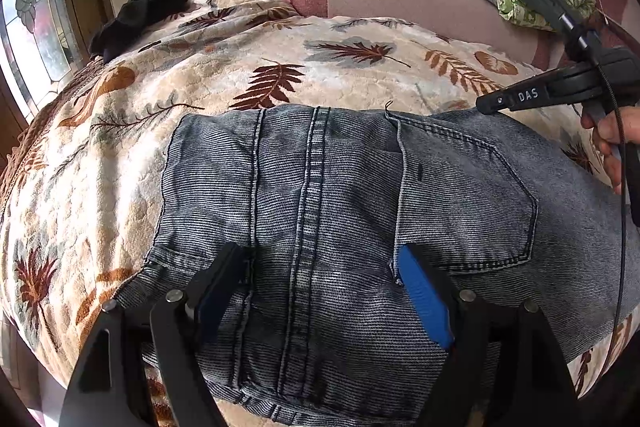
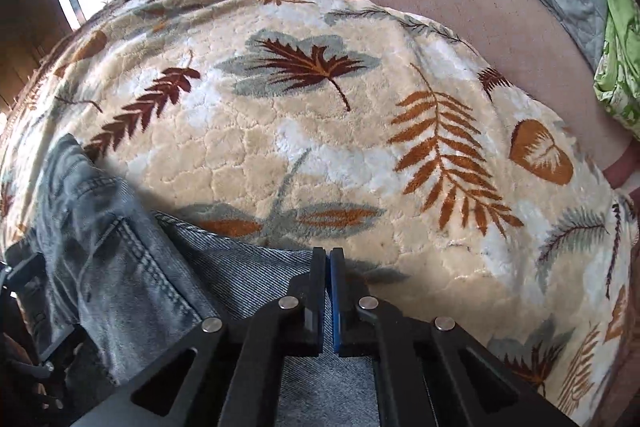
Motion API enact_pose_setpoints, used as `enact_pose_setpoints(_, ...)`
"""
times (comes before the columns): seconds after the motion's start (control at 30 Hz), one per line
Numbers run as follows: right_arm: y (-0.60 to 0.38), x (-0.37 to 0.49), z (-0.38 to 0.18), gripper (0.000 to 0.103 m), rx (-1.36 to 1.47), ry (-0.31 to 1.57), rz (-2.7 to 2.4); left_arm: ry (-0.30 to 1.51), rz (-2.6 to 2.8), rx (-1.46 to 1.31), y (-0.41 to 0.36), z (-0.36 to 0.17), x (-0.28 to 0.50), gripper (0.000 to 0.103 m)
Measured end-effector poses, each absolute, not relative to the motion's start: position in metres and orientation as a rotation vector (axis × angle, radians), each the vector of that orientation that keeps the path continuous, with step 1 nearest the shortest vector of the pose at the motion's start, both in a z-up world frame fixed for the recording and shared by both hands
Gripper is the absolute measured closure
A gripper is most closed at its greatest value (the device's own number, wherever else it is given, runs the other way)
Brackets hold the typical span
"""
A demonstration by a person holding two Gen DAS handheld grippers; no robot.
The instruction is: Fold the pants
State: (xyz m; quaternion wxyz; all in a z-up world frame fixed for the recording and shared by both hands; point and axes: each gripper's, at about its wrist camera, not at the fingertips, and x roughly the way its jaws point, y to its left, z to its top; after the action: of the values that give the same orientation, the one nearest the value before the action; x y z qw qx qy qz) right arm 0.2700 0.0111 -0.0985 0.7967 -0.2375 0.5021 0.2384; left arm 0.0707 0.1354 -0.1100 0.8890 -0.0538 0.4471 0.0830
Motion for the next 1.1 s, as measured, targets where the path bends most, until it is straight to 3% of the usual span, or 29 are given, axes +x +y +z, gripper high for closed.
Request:
enact_pose_setpoints(0.13,0.008,0.276,-0.120,0.102,-0.522,1.077,0.459,0.926,0.179,-0.107,0.136,-0.111,0.070,0.019)
enact_pose_setpoints(0.33,-0.024,0.290,-0.091,0.099,-0.250,1.109,0.530,0.927,0.187,-0.118,0.137,-0.112,0.070,0.017)
enact_pose_setpoints(0.4,-0.028,0.298,-0.085,0.083,-0.190,1.142,0.571,0.927,0.190,-0.120,0.137,-0.112,0.071,0.017)
enact_pose_setpoints(0.47,-0.026,0.300,-0.087,0.024,-0.174,1.191,0.589,0.926,0.187,-0.121,0.137,-0.112,0.070,0.017)
enact_pose_setpoints(0.5,-0.023,0.299,-0.091,0.020,-0.193,1.205,0.603,0.924,0.185,-0.123,0.138,-0.112,0.070,0.017)
enact_pose_setpoints(0.6,-0.013,0.294,-0.103,0.022,-0.226,1.235,0.625,0.912,0.177,-0.151,0.141,-0.105,0.066,0.017)
enact_pose_setpoints(0.63,-0.011,0.293,-0.110,0.028,-0.225,1.266,0.635,0.899,0.171,-0.163,0.143,-0.099,0.065,0.017)
enact_pose_setpoints(0.67,-0.008,0.293,-0.118,0.043,-0.239,1.296,0.640,0.871,0.170,-0.176,0.144,-0.092,0.064,0.017)
enact_pose_setpoints(0.77,-0.001,0.289,-0.130,0.070,-0.279,1.315,0.661,0.777,0.194,-0.189,0.150,-0.069,0.065,0.017)
enact_pose_setpoints(0.83,0.003,0.288,-0.126,0.085,-0.302,1.295,0.653,0.807,0.229,-0.191,0.155,-0.072,0.074,0.017)
enact_pose_setpoints(0.93,0.011,0.279,-0.117,0.092,-0.413,1.219,0.625,1.035,0.247,-0.203,0.159,-0.114,0.089,0.017)
enact_pose_setpoints(1.07,0.021,0.252,-0.098,0.095,-0.567,0.996,0.558,0.975,0.256,-0.100,0.144,-0.113,0.075,0.017)
enact_pose_setpoints(1.1,0.022,0.250,-0.098,0.100,-0.588,0.961,0.529,0.976,0.253,-0.108,0.146,-0.115,0.075,0.017)
